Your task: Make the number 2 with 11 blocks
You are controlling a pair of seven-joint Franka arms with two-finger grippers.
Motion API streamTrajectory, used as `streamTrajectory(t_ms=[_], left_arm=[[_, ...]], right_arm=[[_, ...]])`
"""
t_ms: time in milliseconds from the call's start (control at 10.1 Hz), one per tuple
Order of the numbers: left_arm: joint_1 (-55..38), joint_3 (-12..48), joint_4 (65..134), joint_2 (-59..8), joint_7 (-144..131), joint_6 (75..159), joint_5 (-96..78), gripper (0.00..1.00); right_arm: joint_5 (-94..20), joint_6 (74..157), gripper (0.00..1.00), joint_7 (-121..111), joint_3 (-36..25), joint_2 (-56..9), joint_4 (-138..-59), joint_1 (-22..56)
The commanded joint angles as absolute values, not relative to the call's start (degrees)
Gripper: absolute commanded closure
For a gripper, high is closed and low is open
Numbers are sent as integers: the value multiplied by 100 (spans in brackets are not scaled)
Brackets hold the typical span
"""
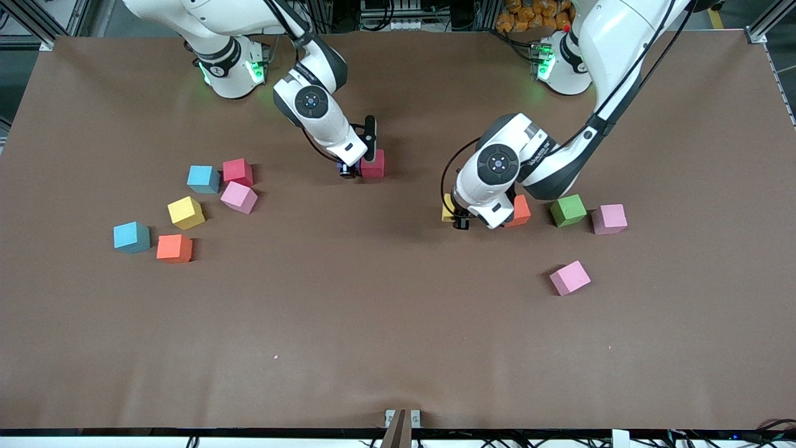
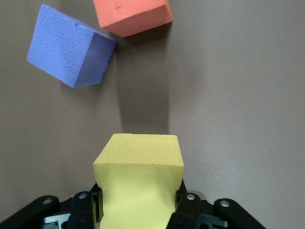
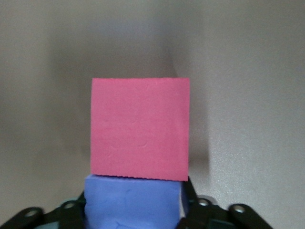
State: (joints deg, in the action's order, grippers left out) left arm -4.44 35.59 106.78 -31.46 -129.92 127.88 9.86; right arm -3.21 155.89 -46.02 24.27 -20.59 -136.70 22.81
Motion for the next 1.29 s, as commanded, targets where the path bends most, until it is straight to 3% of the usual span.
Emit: streamTrajectory(t_ms=[0, 198, 494, 890, 1187], left_arm=[[-378, 3612, 11030, -2901, -13261, 13051, 914, 79], [-369, 3612, 11083, -2831, -13490, 13060, 932, 79], [-395, 3612, 11136, -2813, -13789, 13061, 949, 79], [-580, 3621, 11319, -2717, -14368, 13121, 975, 79], [-677, 3621, 11531, -2628, -14914, 13298, 1213, 79]], right_arm=[[-316, 15521, 0, -4562, 2426, -2083, -13579, 2338], [-325, 15443, 0, -4518, 2434, -2048, -13588, 2329], [-325, 14662, 0, -4526, 2452, -1724, -13588, 2276], [-334, 14547, 0, -4772, 2452, -1381, -13588, 1997], [-334, 13486, 0, -4947, 2444, -837, -13605, 1470]])
